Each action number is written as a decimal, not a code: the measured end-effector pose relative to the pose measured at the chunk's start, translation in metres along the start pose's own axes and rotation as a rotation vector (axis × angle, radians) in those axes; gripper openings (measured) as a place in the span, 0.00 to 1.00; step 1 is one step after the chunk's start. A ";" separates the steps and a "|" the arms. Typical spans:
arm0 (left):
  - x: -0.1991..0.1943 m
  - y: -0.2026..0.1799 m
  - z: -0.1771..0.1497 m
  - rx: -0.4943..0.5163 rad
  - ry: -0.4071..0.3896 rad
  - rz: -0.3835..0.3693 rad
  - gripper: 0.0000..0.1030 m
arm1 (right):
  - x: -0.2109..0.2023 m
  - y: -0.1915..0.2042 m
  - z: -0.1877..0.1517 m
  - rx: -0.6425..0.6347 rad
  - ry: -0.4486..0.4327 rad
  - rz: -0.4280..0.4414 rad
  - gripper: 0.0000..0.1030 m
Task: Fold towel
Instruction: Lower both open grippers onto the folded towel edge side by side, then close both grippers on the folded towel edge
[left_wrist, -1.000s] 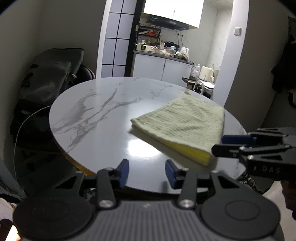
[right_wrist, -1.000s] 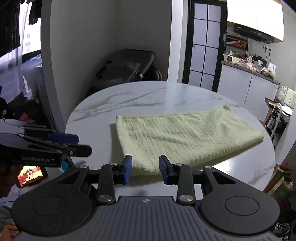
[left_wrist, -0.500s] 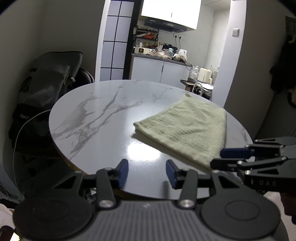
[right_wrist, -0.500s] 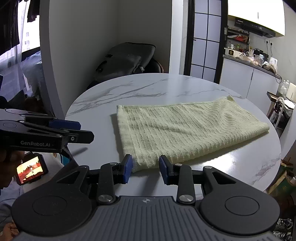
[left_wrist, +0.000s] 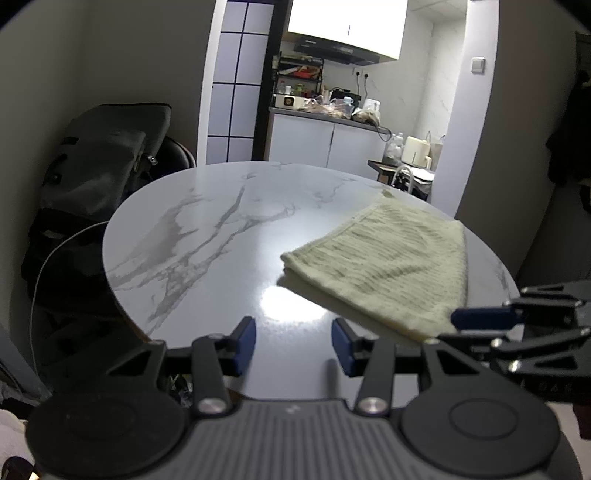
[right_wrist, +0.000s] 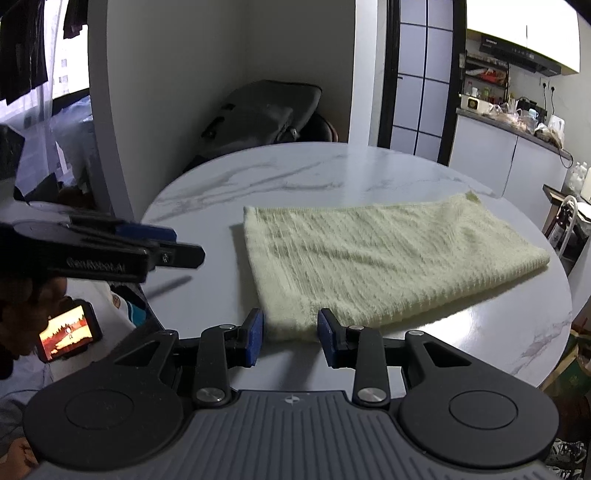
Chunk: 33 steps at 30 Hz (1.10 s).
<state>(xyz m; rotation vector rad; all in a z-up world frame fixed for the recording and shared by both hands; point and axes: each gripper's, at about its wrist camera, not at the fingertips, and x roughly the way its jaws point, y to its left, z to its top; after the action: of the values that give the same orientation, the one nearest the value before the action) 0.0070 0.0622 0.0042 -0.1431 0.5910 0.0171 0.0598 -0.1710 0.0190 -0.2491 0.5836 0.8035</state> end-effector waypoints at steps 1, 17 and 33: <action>0.001 0.000 0.000 0.004 0.000 0.001 0.50 | 0.001 0.000 -0.001 -0.003 0.000 0.002 0.35; 0.016 -0.006 0.011 -0.021 0.005 0.030 0.51 | 0.001 -0.005 -0.008 -0.062 -0.003 0.032 0.20; 0.040 -0.019 0.026 -0.037 0.002 0.048 0.49 | -0.014 -0.019 -0.014 -0.088 0.005 0.062 0.18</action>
<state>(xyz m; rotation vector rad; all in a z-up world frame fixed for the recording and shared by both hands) 0.0557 0.0465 0.0061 -0.1647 0.5964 0.0738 0.0605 -0.1983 0.0156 -0.3145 0.5636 0.8896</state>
